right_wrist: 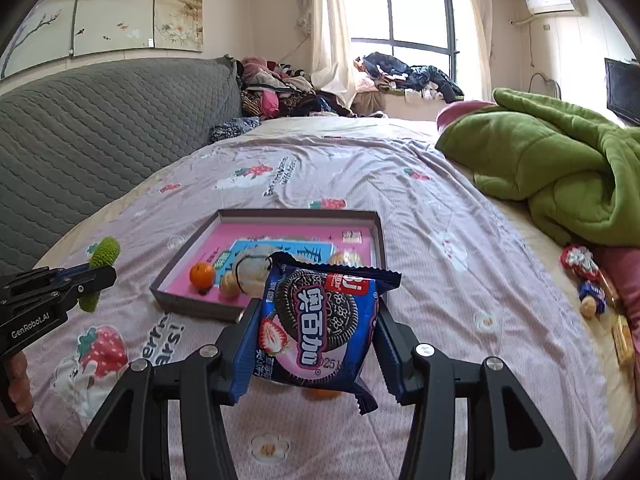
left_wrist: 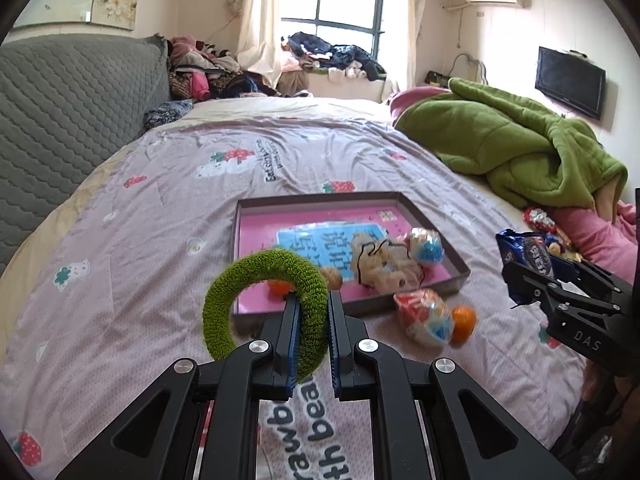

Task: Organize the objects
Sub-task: 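Carry the snack packet in the right gripper over the tray while the left gripper carries the ring, then set the green ring on the book with the left gripper while the right gripper releases the snack packet, then withdraw both open grippers from the tray toward the egg toy and orange, then reach the left gripper to the wrapped egg toy while the right gripper reaches the orange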

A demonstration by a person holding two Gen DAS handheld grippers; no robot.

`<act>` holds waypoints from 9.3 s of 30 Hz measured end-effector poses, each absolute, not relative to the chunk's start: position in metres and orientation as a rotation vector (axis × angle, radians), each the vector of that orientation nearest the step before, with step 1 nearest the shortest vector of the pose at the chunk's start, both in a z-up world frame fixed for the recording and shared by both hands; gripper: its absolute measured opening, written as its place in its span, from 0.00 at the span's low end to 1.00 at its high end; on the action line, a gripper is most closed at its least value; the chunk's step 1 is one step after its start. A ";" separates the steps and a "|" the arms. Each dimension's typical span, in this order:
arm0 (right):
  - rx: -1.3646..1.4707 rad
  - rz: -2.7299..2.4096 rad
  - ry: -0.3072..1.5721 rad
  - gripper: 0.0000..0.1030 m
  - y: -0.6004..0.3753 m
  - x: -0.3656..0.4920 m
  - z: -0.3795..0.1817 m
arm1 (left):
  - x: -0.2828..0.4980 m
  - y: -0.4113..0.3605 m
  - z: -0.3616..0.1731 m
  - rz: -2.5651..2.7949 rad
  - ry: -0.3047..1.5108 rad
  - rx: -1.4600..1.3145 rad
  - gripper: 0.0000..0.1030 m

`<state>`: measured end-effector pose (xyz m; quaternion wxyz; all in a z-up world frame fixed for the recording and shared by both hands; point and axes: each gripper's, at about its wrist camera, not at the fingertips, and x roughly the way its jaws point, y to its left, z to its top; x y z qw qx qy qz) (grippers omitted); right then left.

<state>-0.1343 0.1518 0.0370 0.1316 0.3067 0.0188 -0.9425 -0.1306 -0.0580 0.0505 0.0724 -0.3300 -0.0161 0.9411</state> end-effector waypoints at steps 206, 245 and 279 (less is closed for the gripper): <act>0.942 -2.613 0.236 0.59 0.190 -0.125 0.056 | -0.128 0.026 0.072 2.735 -0.067 -1.081 0.70; 1.070 -2.501 0.288 0.59 0.183 -0.120 -0.010 | -0.146 0.040 0.033 2.693 -0.061 -1.224 0.70; 1.090 -2.479 0.324 0.59 0.174 -0.133 -0.042 | -0.187 0.050 -0.013 2.620 -0.165 -1.355 0.70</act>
